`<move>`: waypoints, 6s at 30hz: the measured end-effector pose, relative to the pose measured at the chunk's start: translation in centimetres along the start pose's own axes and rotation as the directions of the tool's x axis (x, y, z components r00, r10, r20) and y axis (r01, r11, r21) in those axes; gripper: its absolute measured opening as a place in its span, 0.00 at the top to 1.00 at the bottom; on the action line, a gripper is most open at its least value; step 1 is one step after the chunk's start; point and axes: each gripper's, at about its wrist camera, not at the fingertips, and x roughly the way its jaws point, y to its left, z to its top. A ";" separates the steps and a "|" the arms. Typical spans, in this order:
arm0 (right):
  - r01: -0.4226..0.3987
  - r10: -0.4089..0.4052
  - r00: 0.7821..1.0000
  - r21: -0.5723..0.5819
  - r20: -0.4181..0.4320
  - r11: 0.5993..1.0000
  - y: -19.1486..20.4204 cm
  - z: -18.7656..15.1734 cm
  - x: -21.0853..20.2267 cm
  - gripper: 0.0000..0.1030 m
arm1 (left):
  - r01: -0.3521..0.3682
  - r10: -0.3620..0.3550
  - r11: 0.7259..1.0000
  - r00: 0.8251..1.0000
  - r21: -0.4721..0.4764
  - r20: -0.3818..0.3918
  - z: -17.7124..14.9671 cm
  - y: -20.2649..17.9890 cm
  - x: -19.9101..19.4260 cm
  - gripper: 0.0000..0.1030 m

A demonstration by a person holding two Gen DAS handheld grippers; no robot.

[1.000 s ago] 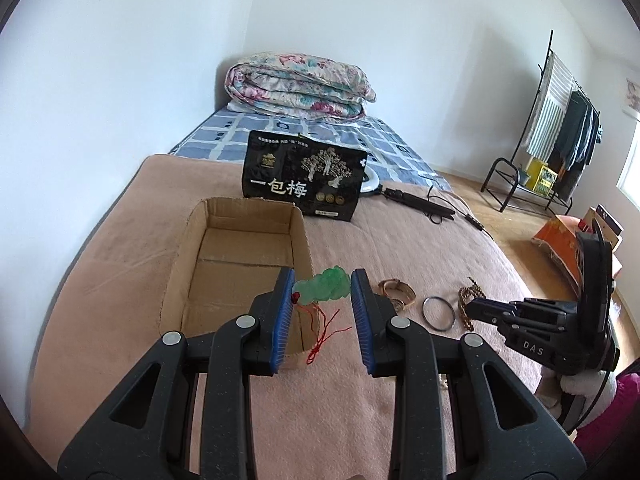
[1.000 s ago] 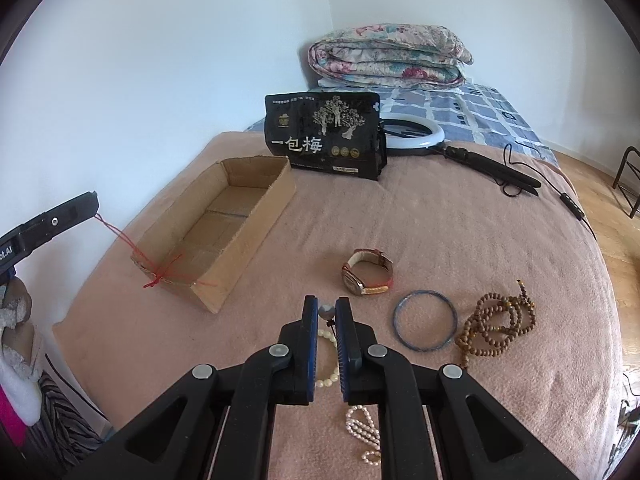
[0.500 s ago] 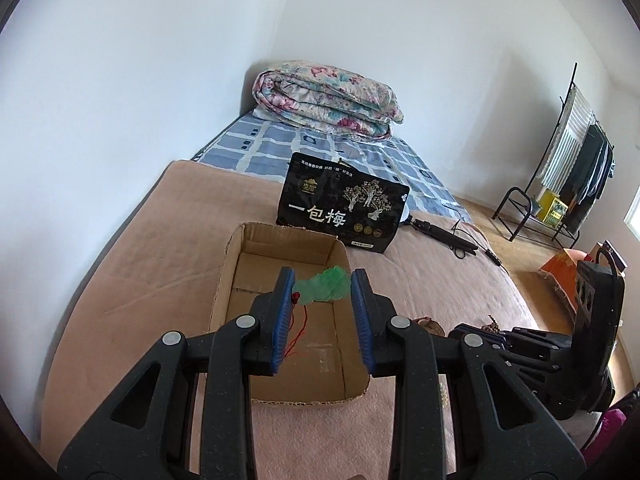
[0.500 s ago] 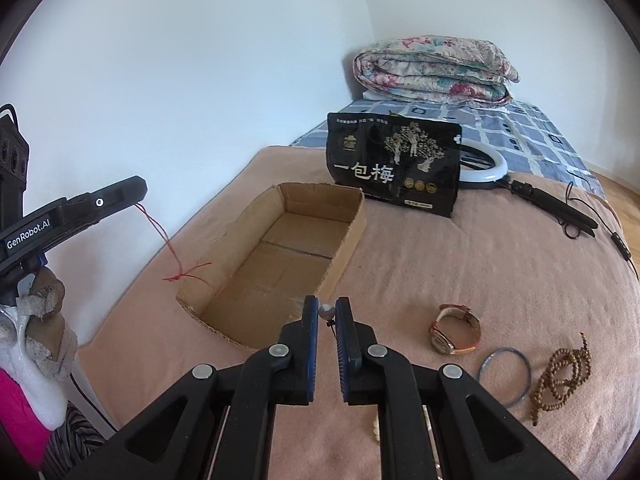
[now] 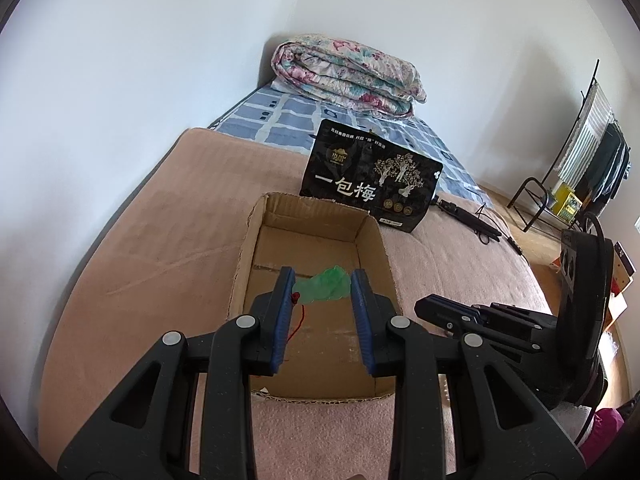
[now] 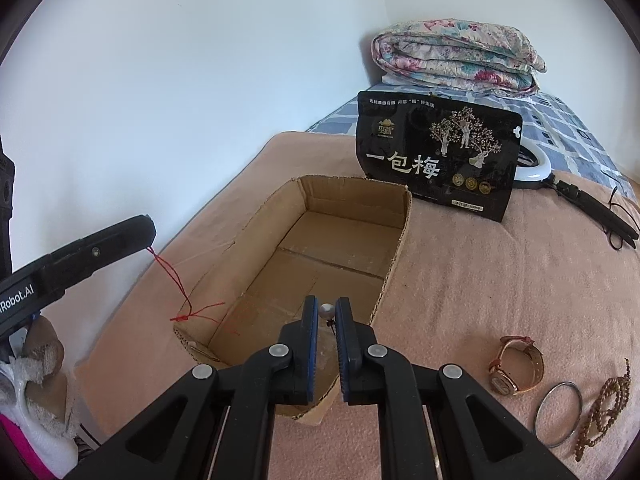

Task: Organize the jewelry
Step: 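Open the left tool to drop the pendant into the box, then move the left tool back toward the white bead bracelet, then close the left tool on the white bead bracelet while the right tool grasps the wooden mala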

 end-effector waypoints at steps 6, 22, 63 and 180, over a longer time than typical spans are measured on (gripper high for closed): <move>-0.022 0.022 1.000 0.009 -0.018 1.000 0.4 0.1 1.7 0.94 | -0.022 0.022 1.000 0.999 0.004 -0.045 -0.8 0.3 1.3 0.73; 0.006 -0.006 1.000 -0.001 -0.030 1.000 0.3 -0.2 2.8 0.93 | -0.038 0.039 0.999 0.997 0.017 -0.063 -1.0 0.1 2.1 0.73; 0.159 -0.162 0.984 0.053 0.077 0.986 -5.3 -1.7 -6.4 0.47 | -0.041 0.042 0.996 0.999 0.081 -0.001 -1.4 -4.6 -0.9 0.53; 0.497 -0.415 0.865 0.367 -0.281 0.786 -29.1 -10.4 -3.6 0.28 | 0.096 0.048 0.921 0.934 0.378 -0.353 -14.9 -19.0 14.4 0.58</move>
